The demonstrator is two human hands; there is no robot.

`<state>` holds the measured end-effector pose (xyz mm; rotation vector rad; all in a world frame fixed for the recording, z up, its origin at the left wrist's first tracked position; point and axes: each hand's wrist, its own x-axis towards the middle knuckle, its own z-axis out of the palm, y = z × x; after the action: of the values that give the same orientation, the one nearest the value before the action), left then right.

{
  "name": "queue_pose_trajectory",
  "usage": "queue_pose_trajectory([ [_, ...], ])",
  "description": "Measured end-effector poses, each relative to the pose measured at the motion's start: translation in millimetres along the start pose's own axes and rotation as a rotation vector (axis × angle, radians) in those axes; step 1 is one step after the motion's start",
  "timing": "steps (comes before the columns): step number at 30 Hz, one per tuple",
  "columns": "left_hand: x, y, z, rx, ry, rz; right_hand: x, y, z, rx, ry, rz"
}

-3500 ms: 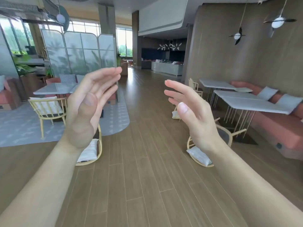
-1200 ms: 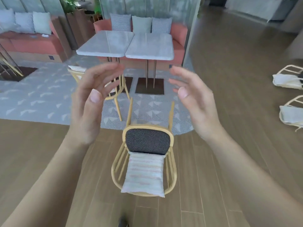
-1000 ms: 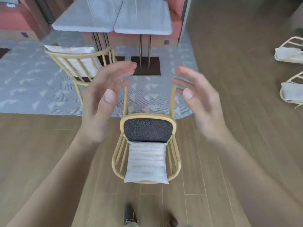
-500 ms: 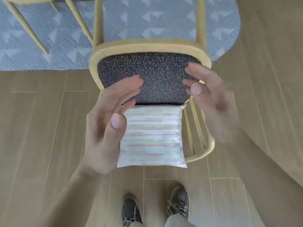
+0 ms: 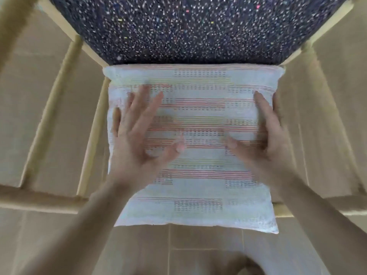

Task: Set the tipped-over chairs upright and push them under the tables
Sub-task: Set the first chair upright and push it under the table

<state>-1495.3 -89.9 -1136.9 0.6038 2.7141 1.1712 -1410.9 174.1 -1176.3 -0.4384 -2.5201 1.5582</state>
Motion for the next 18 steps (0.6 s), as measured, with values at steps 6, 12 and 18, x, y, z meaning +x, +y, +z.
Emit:
queue_pose_trajectory([
  [6, -13, -57, 11, -0.172, 0.138, -0.206, -9, 39, 6, 0.233, 0.000, 0.134],
  [12, -20, -75, 2, -0.681, 0.052, -0.479, -12, 33, 4, 0.340, -0.011, 0.261],
  [18, -22, -37, -23, -0.715, 0.019, -0.606, -16, -13, -9, 0.356, 0.004, 0.415],
])
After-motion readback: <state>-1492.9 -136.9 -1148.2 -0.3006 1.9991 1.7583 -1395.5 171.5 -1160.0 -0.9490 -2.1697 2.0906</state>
